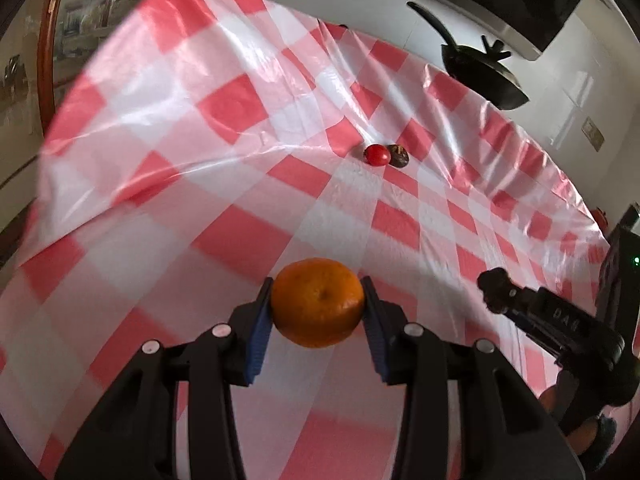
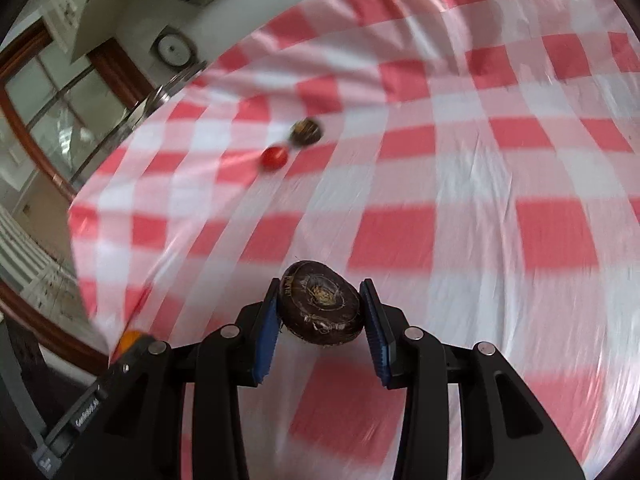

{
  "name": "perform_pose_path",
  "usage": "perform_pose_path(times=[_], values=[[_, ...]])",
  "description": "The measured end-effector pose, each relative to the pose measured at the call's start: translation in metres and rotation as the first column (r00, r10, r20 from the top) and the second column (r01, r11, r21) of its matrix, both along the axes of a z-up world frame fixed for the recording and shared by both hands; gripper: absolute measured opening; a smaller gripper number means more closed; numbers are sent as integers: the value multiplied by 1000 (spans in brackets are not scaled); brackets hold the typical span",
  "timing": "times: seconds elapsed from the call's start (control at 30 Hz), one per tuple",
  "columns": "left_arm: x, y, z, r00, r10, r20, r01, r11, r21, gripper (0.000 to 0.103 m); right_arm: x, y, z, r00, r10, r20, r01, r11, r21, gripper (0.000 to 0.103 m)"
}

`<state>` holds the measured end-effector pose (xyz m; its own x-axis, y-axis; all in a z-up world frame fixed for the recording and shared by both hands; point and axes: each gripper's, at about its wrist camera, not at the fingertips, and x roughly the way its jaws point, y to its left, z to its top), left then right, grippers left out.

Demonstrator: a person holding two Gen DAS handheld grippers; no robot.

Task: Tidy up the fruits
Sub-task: 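Carry the orange and the brown fruit with both tools over the white box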

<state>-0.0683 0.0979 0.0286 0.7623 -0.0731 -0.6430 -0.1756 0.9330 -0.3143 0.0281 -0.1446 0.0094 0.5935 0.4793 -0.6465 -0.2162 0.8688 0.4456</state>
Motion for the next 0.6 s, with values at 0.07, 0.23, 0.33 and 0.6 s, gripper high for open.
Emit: perform_pose_path(times=[0.07,0.23,0.33,0.6], values=[[-19,4,2,1000,0,13,-1,1000,15,42,-23,13,2,999,36,18,-36,999,-3,39],[-63,18,6,999,-1,45,-2,998,59,42,-69,49,3,990,132,39,-130,991,-44,39],[-87,29,7,999,2,53,-6,997,74,42,-91,72,6,980,192,52,-188,979,-80,39],[-144,73,-4,996,59,61,-61,997,40,42,-137,118,6,943,322,81,-304,936,-176,39]])
